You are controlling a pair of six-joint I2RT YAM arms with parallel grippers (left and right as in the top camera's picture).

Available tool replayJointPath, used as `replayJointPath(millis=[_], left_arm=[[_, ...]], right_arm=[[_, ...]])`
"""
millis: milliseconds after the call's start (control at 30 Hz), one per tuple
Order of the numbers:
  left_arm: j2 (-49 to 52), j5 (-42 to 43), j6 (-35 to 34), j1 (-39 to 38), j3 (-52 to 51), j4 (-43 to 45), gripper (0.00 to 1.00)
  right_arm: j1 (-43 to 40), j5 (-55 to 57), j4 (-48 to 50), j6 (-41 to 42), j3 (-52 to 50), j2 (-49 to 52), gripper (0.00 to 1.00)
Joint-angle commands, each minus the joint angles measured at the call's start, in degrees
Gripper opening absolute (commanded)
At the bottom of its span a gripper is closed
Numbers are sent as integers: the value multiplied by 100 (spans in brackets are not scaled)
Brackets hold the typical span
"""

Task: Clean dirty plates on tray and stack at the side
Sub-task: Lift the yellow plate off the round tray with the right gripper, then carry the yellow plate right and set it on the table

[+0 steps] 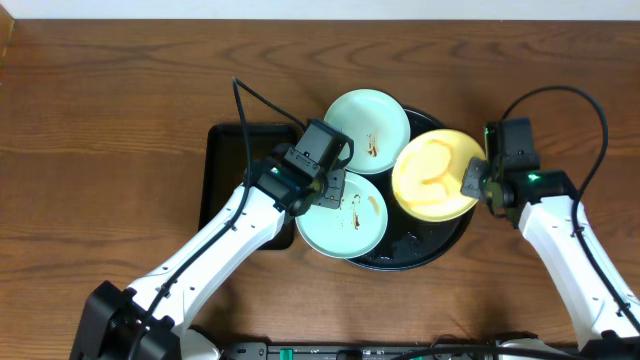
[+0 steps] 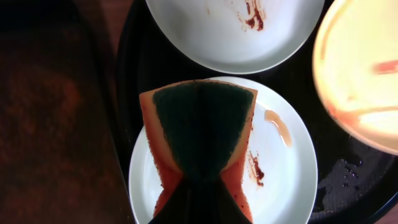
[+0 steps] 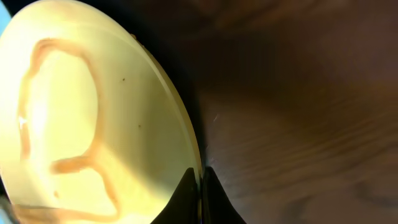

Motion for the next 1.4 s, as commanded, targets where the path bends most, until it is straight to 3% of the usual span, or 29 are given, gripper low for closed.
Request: replayJointPath(millis=[0, 433, 833, 1133, 1367], left_arm=[[-52, -13, -11, 22, 7, -15, 8], [-52, -13, -13, 22, 7, -11, 8], [-52, -13, -13, 22, 7, 24, 8], [-52, -13, -13, 22, 7, 24, 8], [-52, -13, -13, 22, 7, 24, 8]], right_arm=[[-9, 501, 0, -581, 258, -90, 1], [170, 1622, 50, -1967, 411, -94, 1], [1593, 3692, 678, -3189, 413, -94, 1], [2516, 4861, 964, -3261, 413, -94, 1], [2656, 4992, 1049, -3265, 413, -94, 1]])
